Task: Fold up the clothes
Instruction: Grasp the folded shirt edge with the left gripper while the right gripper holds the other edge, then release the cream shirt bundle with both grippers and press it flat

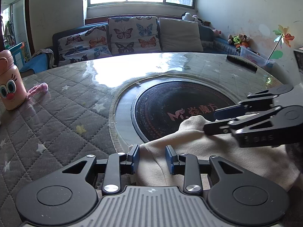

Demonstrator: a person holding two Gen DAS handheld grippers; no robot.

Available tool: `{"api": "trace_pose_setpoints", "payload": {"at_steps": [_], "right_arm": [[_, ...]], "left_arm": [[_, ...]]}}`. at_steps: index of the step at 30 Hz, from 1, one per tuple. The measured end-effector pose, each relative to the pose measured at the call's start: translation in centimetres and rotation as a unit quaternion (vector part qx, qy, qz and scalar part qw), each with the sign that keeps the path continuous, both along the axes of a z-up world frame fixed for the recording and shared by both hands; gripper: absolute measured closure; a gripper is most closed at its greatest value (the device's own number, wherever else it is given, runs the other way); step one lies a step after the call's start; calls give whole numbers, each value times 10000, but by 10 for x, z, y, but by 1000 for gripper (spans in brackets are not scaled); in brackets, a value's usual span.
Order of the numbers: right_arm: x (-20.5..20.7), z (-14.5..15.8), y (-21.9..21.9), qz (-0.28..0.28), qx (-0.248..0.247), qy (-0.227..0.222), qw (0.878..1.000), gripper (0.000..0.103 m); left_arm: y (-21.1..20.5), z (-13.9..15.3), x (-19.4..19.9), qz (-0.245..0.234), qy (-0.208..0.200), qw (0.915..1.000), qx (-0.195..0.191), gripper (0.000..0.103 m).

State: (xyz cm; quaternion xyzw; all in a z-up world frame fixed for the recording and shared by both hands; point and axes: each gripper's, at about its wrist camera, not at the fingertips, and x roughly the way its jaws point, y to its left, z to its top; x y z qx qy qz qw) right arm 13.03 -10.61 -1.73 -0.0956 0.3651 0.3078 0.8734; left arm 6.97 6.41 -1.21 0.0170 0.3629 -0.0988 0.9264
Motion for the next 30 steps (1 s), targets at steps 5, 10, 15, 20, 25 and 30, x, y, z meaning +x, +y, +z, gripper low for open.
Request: {"api": "trace_pose_setpoints", "payload": {"at_steps": [5, 10, 15, 20, 25, 30], "right_arm": [[7, -4, 8, -208, -51, 2, 9998, 61], [-3, 10, -5, -198, 48, -158, 9997, 54], [-16, 18, -22, -305, 131, -205, 9992, 45], [-29, 20, -36, -415, 160, -212, 9988, 37], [-42, 20, -48, -515, 251, -193, 9982, 31], [-55, 20, -57, -573, 374, -207, 9974, 25]], "left_arm": [[-1, 1, 0, 9, 2, 10000, -20, 65], [-3, 3, -3, 63, -17, 10000, 6, 53], [-5, 6, -10, 122, -46, 9999, 20, 38], [-7, 10, -20, 158, -111, 9998, 26, 25], [-8, 13, -30, 195, -164, 9997, 9, 15], [-11, 15, -43, 214, -222, 9995, 8, 5]]}}
